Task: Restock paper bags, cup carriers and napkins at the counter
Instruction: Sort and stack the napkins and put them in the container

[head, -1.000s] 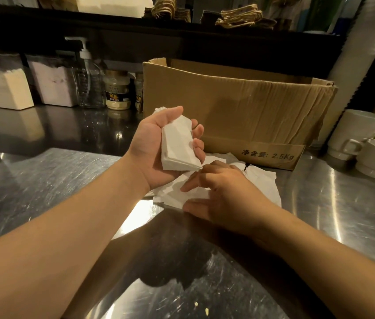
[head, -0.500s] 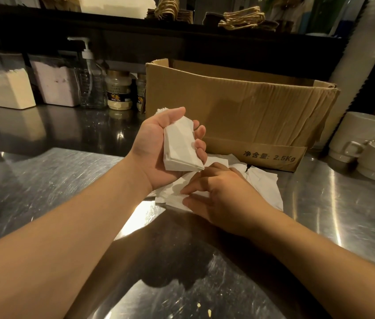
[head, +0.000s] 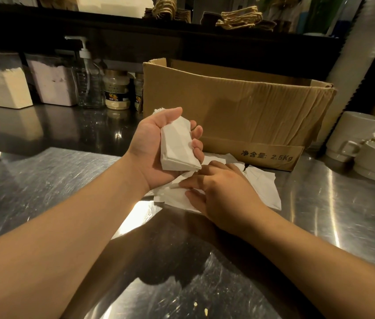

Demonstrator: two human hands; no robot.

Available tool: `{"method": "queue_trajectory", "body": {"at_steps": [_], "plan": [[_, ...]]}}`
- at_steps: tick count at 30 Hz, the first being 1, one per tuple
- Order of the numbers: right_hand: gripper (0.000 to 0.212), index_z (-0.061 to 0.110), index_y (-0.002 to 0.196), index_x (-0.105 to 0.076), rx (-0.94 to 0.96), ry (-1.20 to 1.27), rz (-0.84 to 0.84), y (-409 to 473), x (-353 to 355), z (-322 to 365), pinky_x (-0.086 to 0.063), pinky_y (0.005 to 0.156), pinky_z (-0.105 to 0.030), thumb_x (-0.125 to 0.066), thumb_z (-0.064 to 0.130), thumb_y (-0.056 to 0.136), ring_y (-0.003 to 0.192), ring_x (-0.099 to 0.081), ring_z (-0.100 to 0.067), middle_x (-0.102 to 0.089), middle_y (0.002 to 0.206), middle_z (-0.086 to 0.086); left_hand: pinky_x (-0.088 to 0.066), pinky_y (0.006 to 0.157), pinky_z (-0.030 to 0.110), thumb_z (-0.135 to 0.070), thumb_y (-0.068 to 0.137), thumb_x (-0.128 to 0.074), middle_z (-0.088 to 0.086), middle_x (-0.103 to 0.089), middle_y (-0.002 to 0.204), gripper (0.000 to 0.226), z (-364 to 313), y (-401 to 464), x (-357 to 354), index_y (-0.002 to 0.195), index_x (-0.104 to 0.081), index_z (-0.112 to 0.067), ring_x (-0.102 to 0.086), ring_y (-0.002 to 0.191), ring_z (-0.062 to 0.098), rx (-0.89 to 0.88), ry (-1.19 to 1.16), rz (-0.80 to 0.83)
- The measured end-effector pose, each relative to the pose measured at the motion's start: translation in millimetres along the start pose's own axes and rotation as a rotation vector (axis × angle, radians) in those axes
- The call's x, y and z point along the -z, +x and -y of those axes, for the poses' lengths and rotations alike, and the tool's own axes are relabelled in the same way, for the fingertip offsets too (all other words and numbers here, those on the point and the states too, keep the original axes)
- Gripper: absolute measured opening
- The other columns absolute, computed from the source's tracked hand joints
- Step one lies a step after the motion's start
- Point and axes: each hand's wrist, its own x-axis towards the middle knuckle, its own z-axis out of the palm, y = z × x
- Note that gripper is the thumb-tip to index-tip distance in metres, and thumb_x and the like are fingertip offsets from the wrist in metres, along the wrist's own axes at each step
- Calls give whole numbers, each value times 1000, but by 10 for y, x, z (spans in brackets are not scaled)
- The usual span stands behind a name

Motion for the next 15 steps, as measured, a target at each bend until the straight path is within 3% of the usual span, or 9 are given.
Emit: {"method": "queue_trajectory", "body": {"at_steps": [8,11,13,15], "plan": [[14,30,102,-78,2,15,-174,-18,-47,-71,-42,91,-42,-75,27,89,101,-57,-18,-73,107,6,-50,71,29,-42,81,-65,7,-62,96,51,-28,-13,21,122,-53,-15,-56,74,17,2,0,19],[11,36,98,-69,-2,214,-150,-48,34,-122,-36,96,-37,-71,27,91,100,-45,-5,-64,107,20,-48,72,29,-41,80,-66,6,-62,98,52,-45,-10,40,123,-53,-16,-56,75,16,-1,11,24],[11,41,92,-61,-18,387,-135,-70,104,-136,-42,92,-31,-66,31,90,98,-51,-3,-61,98,26,-47,73,29,-38,80,-65,6,-61,99,51,-55,-10,43,123,-52,-16,-55,76,16,4,2,33],[7,38,89,-63,-38,623,-151,-95,168,-152,-51,83,-26,-58,34,85,95,-60,-9,-65,91,18,-45,75,29,-36,81,-64,6,-60,100,49,-60,-11,41,124,-51,-15,-53,77,16,15,-13,57]]}}
